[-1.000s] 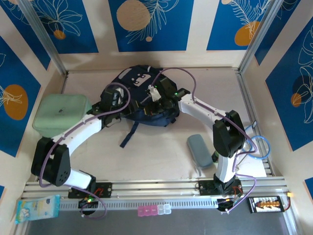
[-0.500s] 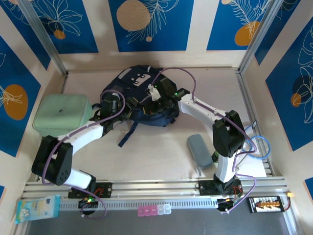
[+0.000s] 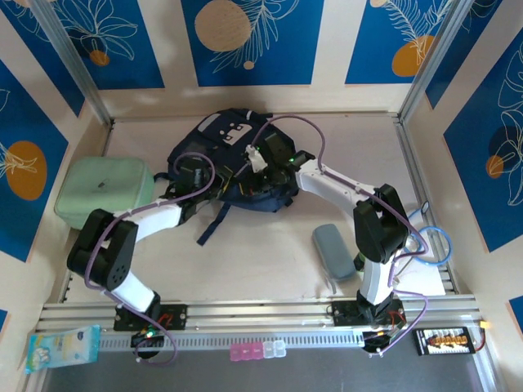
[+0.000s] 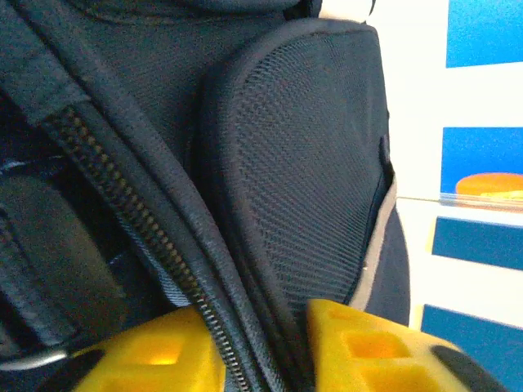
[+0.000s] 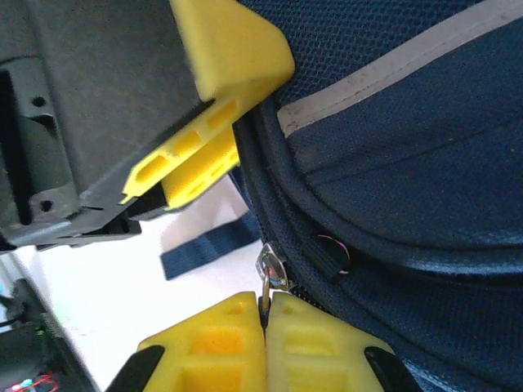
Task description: Pack the student bag
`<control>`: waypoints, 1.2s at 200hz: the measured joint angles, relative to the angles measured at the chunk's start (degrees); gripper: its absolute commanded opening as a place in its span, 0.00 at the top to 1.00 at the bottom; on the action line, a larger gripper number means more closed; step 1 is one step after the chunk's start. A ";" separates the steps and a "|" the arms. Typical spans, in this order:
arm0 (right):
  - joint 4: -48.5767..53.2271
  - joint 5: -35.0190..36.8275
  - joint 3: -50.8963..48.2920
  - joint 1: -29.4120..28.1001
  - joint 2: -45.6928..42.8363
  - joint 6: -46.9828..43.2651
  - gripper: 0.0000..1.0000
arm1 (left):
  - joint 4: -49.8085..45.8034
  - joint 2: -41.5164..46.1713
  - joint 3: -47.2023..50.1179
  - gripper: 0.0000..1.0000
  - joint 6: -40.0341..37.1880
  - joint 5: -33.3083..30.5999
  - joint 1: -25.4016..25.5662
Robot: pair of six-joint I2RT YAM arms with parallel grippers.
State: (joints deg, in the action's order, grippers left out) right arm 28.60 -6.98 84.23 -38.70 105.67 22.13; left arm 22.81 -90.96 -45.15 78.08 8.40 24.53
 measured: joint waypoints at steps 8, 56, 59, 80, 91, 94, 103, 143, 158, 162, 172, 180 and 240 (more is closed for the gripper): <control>0.11 1.57 -0.76 -0.44 0.00 -0.22 1.00 | 0.13 -0.22 0.00 0.99 0.13 0.07 0.09; 2.86 11.47 -2.62 -2.25 -1.14 -0.31 1.00 | -1.20 -0.35 -0.02 1.00 -0.85 -0.35 1.14; 3.02 11.93 -2.62 -2.32 -1.29 -0.13 1.00 | -1.25 -0.35 -0.02 1.00 -1.07 -0.35 1.22; 4.28 13.79 -2.64 -2.27 -2.36 0.76 0.99 | -1.38 -0.35 -0.35 1.00 -1.95 -0.24 1.68; 5.01 14.47 -2.67 -2.14 -2.84 1.07 0.99 | -1.38 -0.33 -0.46 1.00 -2.12 0.11 1.81; 5.14 14.58 -2.67 -2.10 -2.95 1.16 0.99 | -1.38 -0.33 -0.48 1.00 -2.12 0.17 1.81; 5.55 14.78 -2.64 -1.92 -3.28 1.42 0.99 | -1.38 -0.33 -0.55 1.00 -2.14 0.44 1.90; 6.95 14.78 -2.64 -0.81 -3.78 2.54 0.99 | -1.64 -0.33 -0.92 1.00 -2.82 1.73 2.01; 7.28 15.23 -2.60 -0.68 -3.85 3.39 0.99 | -2.23 -0.33 -1.33 1.00 -3.17 2.12 2.01; 7.32 15.34 -2.60 -0.68 -3.87 3.54 0.98 | -2.29 -0.33 -1.40 1.00 -3.19 2.21 2.03; 7.26 15.13 -2.60 -0.66 -3.91 3.45 0.96 | -2.49 -0.33 -1.51 1.00 -3.28 2.34 2.01; 7.10 14.51 -2.64 -0.57 -4.09 3.43 0.93 | -2.78 -0.33 -1.66 1.00 -3.45 2.36 2.01; 2.19 1.27 -9.01 12.61 -13.86 10.36 0.54 | -5.33 -0.63 -2.60 1.00 -5.14 2.05 -0.57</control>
State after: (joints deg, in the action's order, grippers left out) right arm 30.79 -5.72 75.22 -26.09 91.81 32.49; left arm 17.47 -91.59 -47.75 72.95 10.46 23.97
